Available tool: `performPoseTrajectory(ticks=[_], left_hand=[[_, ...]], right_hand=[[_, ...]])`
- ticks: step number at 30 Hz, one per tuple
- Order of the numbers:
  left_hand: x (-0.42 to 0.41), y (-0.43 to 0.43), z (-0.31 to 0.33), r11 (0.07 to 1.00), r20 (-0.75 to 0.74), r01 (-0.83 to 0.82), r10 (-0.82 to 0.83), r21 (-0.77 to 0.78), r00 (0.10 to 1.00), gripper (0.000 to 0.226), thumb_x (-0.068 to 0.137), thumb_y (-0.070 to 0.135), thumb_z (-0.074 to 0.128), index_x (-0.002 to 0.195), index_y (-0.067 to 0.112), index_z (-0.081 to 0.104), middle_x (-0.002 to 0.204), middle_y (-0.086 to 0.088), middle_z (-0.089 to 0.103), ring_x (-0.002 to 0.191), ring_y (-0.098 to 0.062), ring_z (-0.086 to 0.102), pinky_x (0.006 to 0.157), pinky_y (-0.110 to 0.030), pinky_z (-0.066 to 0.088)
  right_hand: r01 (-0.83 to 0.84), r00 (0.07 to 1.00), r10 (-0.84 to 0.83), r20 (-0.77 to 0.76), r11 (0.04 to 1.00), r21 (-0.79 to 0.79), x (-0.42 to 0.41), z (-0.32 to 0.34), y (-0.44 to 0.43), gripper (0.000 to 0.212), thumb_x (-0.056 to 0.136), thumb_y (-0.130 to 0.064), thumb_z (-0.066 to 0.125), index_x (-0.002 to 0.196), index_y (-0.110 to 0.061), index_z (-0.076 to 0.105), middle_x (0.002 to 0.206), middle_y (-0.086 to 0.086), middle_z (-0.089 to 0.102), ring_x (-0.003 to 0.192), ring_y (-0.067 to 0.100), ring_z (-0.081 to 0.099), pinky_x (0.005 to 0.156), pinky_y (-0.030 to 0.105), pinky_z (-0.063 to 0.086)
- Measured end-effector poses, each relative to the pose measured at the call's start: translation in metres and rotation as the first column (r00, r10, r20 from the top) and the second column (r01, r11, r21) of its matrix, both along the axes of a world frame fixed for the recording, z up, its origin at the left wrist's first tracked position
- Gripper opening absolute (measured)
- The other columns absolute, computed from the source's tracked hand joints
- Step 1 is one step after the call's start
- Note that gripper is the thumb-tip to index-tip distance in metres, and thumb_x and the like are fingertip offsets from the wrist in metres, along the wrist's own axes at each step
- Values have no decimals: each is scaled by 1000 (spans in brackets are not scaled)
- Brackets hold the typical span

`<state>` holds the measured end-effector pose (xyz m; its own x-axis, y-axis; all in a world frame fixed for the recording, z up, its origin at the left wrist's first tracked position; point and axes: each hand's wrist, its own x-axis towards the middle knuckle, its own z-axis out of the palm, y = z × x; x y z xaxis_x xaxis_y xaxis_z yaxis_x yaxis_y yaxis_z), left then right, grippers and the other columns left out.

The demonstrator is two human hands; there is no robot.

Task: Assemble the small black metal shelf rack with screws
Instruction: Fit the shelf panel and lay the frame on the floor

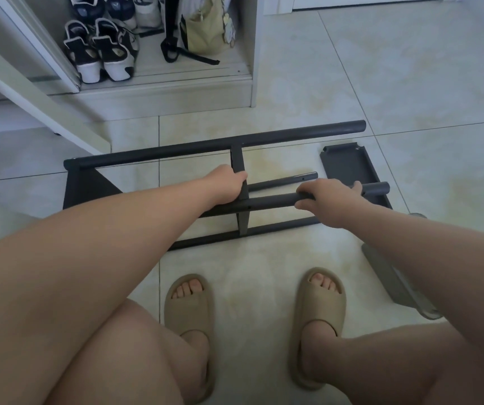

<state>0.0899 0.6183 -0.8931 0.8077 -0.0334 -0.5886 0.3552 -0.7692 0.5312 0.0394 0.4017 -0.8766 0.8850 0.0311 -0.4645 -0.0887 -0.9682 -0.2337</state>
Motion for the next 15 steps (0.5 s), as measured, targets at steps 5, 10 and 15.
performPoseTrajectory(ticks=[5,10,15], left_hand=[[11,9,-3,999,36,-36,37,-23,999,43,105,40,37,116,4,58,104,-9,57,96,-29,52,83,-35,37],[14,13,-6,997,43,-51,54,-52,998,42,105,41,40,109,5,60,98,-8,57,93,-28,53,81,-35,38],[21,15,1,996,-7,-65,65,-66,998,44,103,44,44,114,6,63,112,-11,63,106,-31,61,98,-40,46]], right_hand=[[17,998,-17,67,1000,10,2,-7,13,16,106,-40,45,110,-33,59,107,-3,52,101,23,44,113,75,3],[18,1000,-18,5,1000,-13,12,-1,16,20,106,-40,46,108,-30,62,95,0,64,96,27,56,114,73,6],[-3,999,3,39,1000,0,16,-1,16,20,107,-37,44,102,-28,61,92,1,60,97,26,50,115,74,4]])
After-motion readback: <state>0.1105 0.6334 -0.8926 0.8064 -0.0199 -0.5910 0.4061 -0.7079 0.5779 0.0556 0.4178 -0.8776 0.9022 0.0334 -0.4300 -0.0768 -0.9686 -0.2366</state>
